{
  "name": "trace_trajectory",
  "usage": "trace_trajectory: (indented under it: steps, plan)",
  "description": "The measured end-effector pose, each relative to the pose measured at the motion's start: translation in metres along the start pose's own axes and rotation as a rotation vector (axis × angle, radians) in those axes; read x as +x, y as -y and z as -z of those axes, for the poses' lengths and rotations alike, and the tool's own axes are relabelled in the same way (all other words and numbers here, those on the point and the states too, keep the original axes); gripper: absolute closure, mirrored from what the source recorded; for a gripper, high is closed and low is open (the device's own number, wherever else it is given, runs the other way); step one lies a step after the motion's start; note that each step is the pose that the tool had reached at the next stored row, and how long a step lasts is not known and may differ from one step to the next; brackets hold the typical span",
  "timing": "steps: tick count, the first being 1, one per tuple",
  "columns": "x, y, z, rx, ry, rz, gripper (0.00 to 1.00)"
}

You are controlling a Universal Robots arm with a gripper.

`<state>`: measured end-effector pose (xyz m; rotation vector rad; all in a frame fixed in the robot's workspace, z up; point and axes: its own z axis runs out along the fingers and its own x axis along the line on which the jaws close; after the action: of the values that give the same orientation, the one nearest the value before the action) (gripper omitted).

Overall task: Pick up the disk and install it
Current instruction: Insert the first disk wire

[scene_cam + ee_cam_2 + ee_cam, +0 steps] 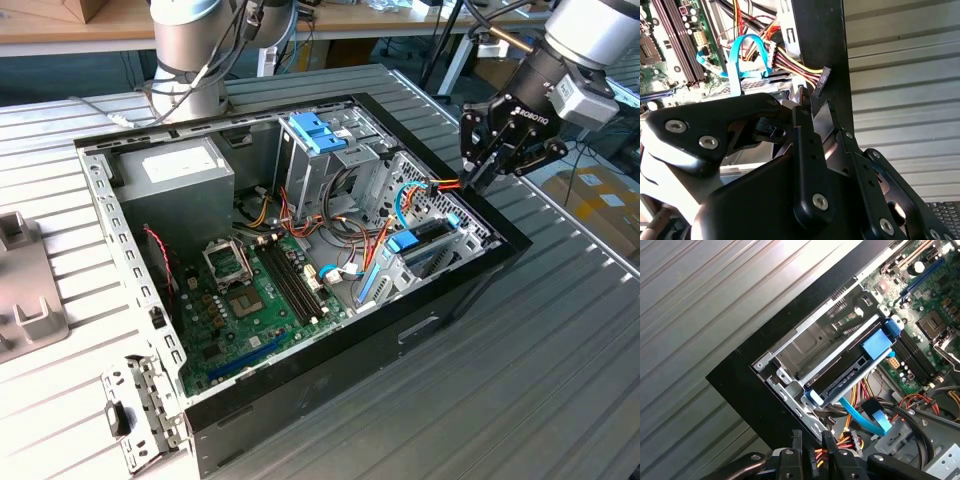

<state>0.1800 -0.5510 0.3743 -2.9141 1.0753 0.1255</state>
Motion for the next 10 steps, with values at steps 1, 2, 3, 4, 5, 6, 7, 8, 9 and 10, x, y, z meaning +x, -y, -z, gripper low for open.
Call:
trace_trajectory:
  steps: [1,2,3,4,5,6,7,8,9,10]
  plan:
    - [-0.0007,0.001,-0.0002,-0.0006,0.0,0.006,0.7]
    - [-0.0015,0.0022,-0.0005,-0.0012,-0.0001,0.012,0.7]
    - [-0.0023,0.0032,-0.0008,-0.0016,0.0,0.018,0.7]
    - [-0.0031,0.0045,-0.0011,-0.0022,0.0,0.025,0.7]
    - [-0.0038,0.0053,-0.0014,-0.0027,0.0001,0.03,0.7]
    - [-0.0047,0.007,-0.0019,-0.0039,0.0,0.043,0.7]
    - [-0.004,0.0084,-0.0026,-0.0045,0.0002,0.051,0.7]
    - [-0.003,0.0093,-0.0032,-0.0052,0.0001,0.059,0.7]
    - [-0.002,0.0102,-0.0035,-0.0059,0.0,0.065,0.7]
    - [-0.0011,0.011,-0.0042,-0.0062,0.0001,0.07,0.7]
